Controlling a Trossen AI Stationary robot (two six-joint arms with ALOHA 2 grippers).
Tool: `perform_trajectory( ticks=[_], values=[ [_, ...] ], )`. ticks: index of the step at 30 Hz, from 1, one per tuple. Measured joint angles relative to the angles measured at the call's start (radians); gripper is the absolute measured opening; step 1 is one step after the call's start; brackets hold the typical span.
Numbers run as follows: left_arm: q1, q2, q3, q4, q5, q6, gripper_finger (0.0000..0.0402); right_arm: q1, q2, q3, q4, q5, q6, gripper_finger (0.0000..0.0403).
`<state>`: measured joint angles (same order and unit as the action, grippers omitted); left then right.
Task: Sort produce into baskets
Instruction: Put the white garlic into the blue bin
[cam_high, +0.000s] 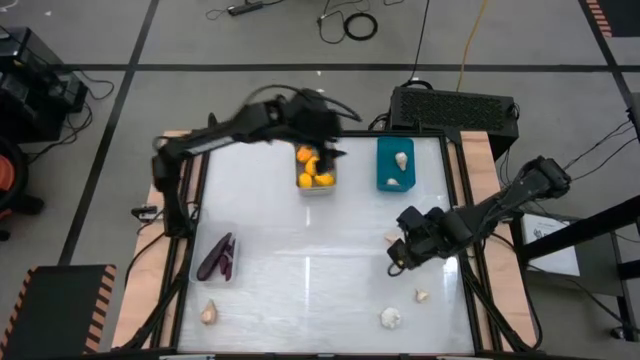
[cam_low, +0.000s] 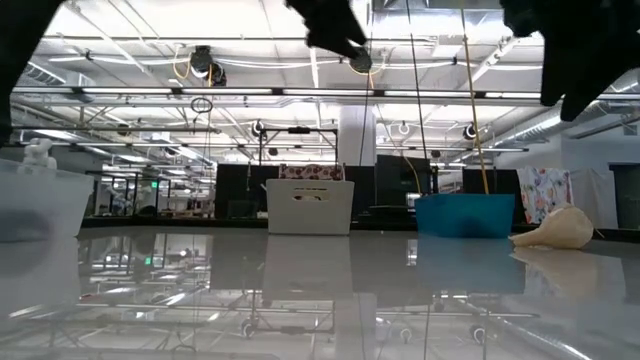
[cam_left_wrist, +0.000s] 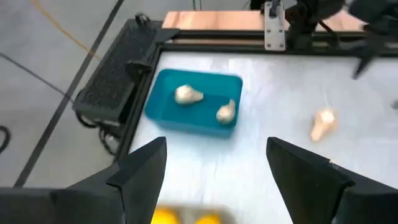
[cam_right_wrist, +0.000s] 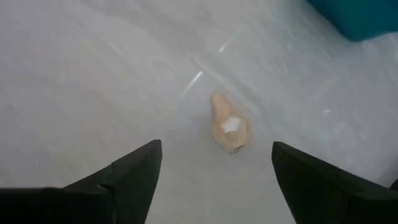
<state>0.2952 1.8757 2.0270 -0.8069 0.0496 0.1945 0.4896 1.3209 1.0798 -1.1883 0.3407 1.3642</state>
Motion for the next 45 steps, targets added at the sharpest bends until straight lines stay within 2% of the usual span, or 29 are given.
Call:
perform_trajectory(
  ticks=[2, 5, 8, 10, 17, 22, 28, 37, 42, 45],
  values=[
    [0.020, -0.062, -0.001, -0.098, 0.039, 0.017, 0.0283, -0.040, 0.000, -0.001, 0.012, -0.031, -0.059, 0.0312],
    [0.056, -0.153, -0.023, -0.188, 0.159, 0.020, 0.0283, -0.111, -0.001, -0.036, 0.072, -0.102, -0.144, 0.0333],
    [0.093, -0.253, -0.123, -0.220, 0.304, 0.020, 0.0283, -0.167, 0.000, -0.109, 0.144, -0.166, -0.205, 0.0346],
    [0.111, -0.320, -0.222, -0.206, 0.346, 0.006, 0.0283, -0.193, 0.000, -0.159, 0.195, -0.192, -0.233, 0.0350],
    [0.124, -0.544, -0.618, 0.016, 0.340, -0.151, 0.0283, -0.238, 0.000, -0.241, 0.244, -0.201, -0.284, 0.0354],
    [0.123, -0.632, -0.805, 0.157, 0.337, -0.262, 0.0283, -0.279, 0.000, -0.296, 0.315, -0.244, -0.318, 0.0354],
    [0.124, -0.698, -0.926, 0.197, 0.332, -0.282, 0.0283, -0.294, 0.000, -0.365, 0.416, -0.265, -0.356, 0.0353],
    [0.130, -0.838, -1.151, 0.585, 0.334, -0.456, 0.0283, -0.291, 0.000, -0.447, 0.557, -0.268, -0.355, 0.0352],
    [0.130, -0.850, -1.186, 0.598, 0.333, -0.499, 0.0283, -0.291, 0.000, -0.463, 0.559, -0.265, -0.355, 0.0352],
    [0.130, -0.851, -1.186, 0.597, 0.333, -0.504, 0.0283, -0.291, 0.009, -0.479, 0.565, -0.268, -0.353, 0.0337]
  ],
)
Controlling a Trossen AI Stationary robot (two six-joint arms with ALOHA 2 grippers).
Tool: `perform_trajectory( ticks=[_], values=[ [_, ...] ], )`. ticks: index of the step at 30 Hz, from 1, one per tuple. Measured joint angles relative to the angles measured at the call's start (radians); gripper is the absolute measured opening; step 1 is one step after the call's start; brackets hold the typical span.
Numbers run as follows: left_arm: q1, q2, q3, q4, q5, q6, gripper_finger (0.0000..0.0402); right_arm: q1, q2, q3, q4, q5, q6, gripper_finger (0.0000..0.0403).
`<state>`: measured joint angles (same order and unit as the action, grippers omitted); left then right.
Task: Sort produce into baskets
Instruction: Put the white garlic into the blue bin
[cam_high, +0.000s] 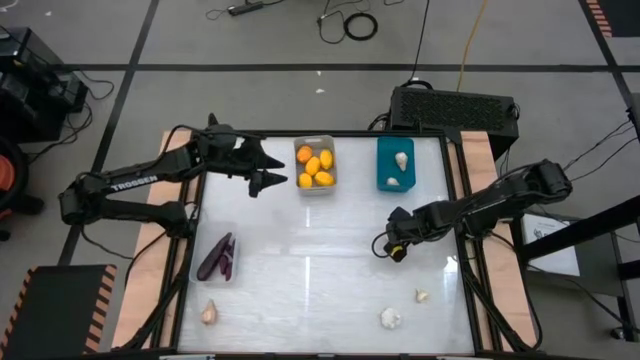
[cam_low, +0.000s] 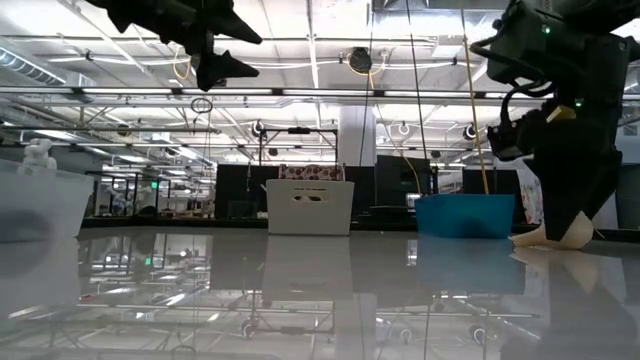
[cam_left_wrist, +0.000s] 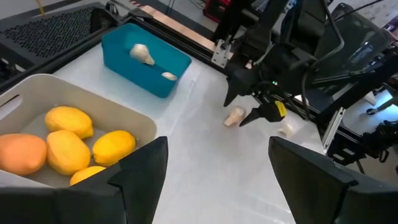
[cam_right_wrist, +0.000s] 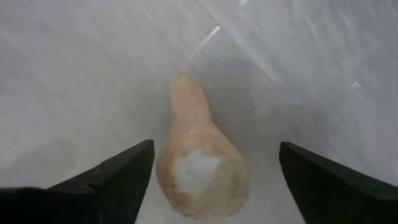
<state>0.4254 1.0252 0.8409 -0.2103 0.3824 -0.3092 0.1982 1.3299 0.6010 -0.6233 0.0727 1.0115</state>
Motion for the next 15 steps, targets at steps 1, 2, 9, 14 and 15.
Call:
perform_trajectory(
  ticks=[1, 2, 9, 14, 15],
  values=[
    [0.000, 0.000, 0.000, 0.000, 0.000, 0.000, 0.0283, 0.000, 0.004, -0.004, 0.001, 0.000, 0.000, 0.0328],
    [0.000, -0.001, 0.000, 0.000, 0.000, 0.000, 0.0283, 0.000, 0.010, -0.004, 0.004, 0.000, 0.000, 0.0317],
    [0.000, -0.013, 0.000, 0.000, 0.000, 0.000, 0.0283, 0.000, 0.020, -0.004, 0.024, 0.004, 0.020, 0.0213],
    [0.000, -0.014, 0.000, 0.001, 0.000, 0.000, 0.0283, -0.003, 0.015, 0.012, 0.017, -0.026, 0.047, 0.0147],
    [0.000, -0.014, 0.000, 0.001, 0.000, -0.001, 0.0283, -0.003, 0.015, 0.024, 0.017, -0.033, 0.045, 0.0139]
  ],
)
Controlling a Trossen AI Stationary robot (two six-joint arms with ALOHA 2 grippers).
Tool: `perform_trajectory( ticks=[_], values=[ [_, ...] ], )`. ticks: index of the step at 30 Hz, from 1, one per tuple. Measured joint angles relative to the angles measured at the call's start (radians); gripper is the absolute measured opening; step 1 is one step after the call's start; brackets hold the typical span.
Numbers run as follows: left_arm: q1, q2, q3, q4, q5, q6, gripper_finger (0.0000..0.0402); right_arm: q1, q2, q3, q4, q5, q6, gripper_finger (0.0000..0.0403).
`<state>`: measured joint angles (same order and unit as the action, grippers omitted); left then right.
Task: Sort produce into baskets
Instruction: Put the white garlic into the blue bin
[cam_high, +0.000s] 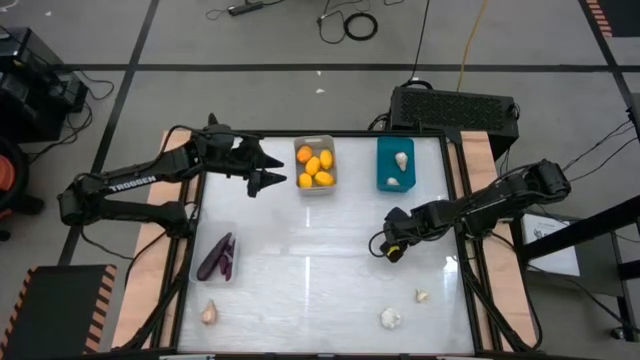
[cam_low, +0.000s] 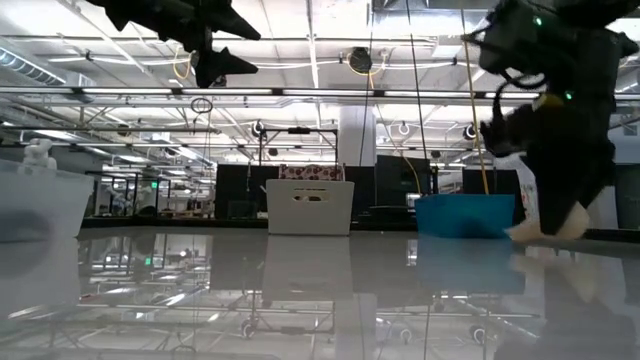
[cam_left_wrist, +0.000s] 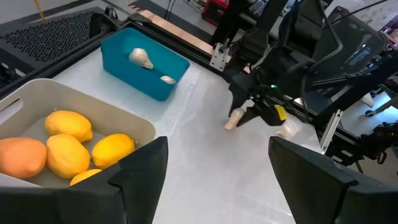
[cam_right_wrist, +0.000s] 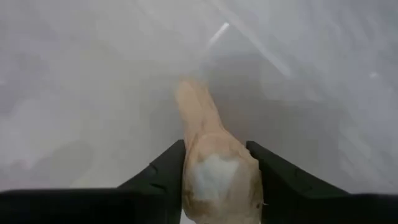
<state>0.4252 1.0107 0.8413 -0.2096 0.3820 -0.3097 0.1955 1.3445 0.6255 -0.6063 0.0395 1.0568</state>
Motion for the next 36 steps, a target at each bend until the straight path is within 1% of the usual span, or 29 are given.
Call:
perform_trajectory(
  ticks=[4, 8, 14, 20, 22, 25, 31, 36],
  values=[
    [0.000, 0.000, 0.000, 0.000, 0.000, 0.000, 0.0283, -0.009, 0.000, 0.073, 0.000, -0.015, -0.038, 0.0131],
    [0.000, 0.000, 0.000, 0.000, 0.000, -0.001, 0.0283, -0.045, 0.000, 0.174, -0.008, 0.007, -0.124, 0.0143],
    [0.000, 0.000, 0.000, 0.000, -0.001, -0.024, 0.0283, -0.147, 0.000, 0.332, -0.061, 0.134, -0.322, 0.0151],
    [0.000, 0.000, 0.000, -0.016, -0.001, -0.026, 0.0283, -0.308, 0.000, 0.453, -0.163, 0.319, -0.464, 0.0149],
    [0.000, 0.000, 0.000, -0.021, -0.001, -0.027, 0.0283, -0.369, 0.000, 0.468, -0.177, 0.369, -0.496, 0.0150],
    [0.000, 0.000, 0.000, -0.021, 0.009, -0.038, 0.0283, -0.458, 0.000, 0.469, -0.185, 0.404, -0.529, 0.0150],
    [-0.025, 0.000, 0.000, -0.041, 0.012, -0.052, 0.0283, -0.593, 0.023, 0.468, -0.204, 0.407, -0.576, 0.0156],
    [-0.050, 0.000, 0.000, -0.112, 0.014, -0.051, 0.0283, -0.658, 0.046, 0.468, -0.232, 0.403, -0.582, 0.0182]
  ],
)
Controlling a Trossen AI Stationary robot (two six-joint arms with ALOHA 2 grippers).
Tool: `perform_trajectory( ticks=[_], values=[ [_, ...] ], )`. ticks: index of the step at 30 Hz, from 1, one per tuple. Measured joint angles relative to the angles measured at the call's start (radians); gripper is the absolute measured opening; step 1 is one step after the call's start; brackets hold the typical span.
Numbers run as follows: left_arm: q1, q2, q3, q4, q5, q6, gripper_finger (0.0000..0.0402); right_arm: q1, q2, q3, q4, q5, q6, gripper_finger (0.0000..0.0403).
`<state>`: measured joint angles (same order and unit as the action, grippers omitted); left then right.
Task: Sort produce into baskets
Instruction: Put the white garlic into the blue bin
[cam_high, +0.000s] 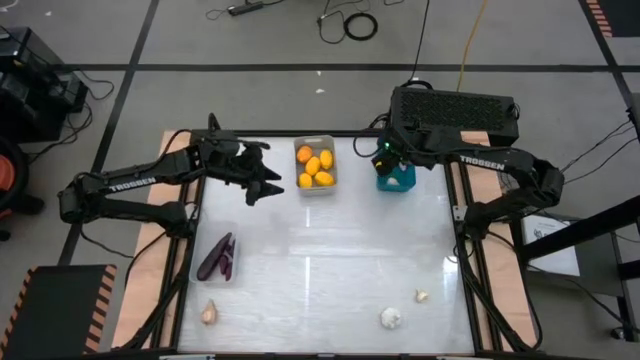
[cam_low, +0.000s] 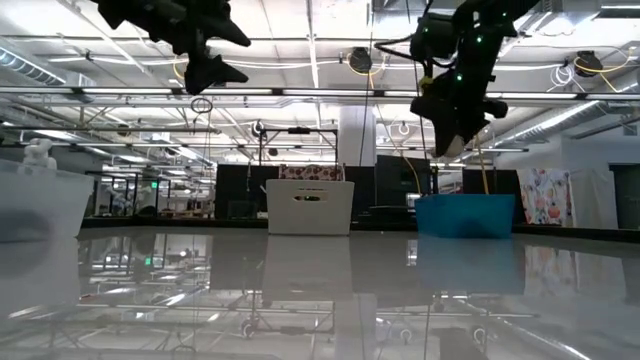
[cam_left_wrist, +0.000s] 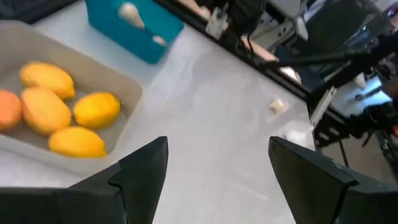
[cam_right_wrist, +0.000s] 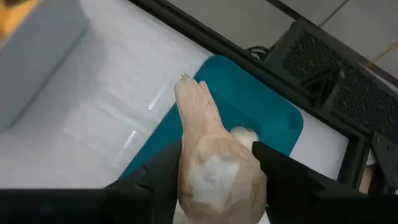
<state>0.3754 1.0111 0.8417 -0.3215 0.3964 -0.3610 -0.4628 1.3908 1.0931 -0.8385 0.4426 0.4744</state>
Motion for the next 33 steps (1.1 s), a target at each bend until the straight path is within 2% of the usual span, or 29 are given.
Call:
perform_trajectory(
  ticks=[10, 15, 22, 28, 33],
  values=[
    [-0.047, -0.017, 0.000, -0.046, -0.009, 0.000, 0.0283, -0.030, 0.027, 0.000, -0.011, -0.025, 0.003, 0.0272],
    [-0.065, -0.051, 0.001, -0.094, -0.010, 0.000, 0.0283, -0.029, 0.027, 0.000, -0.002, -0.140, 0.015, 0.0298],
    [-0.112, -0.094, 0.001, -0.168, 0.000, -0.083, 0.0283, -0.011, 0.027, 0.000, 0.001, -0.327, 0.098, 0.0304],
    [-0.293, -0.108, 0.001, -0.245, 0.017, -0.199, 0.0283, 0.091, 0.027, 0.000, 0.049, -0.341, 0.148, 0.0304],
    [-0.495, -0.097, 0.001, -0.245, -0.080, -0.354, 0.0283, 0.192, 0.026, 0.000, 0.190, -0.339, 0.169, 0.0304]
  ],
)
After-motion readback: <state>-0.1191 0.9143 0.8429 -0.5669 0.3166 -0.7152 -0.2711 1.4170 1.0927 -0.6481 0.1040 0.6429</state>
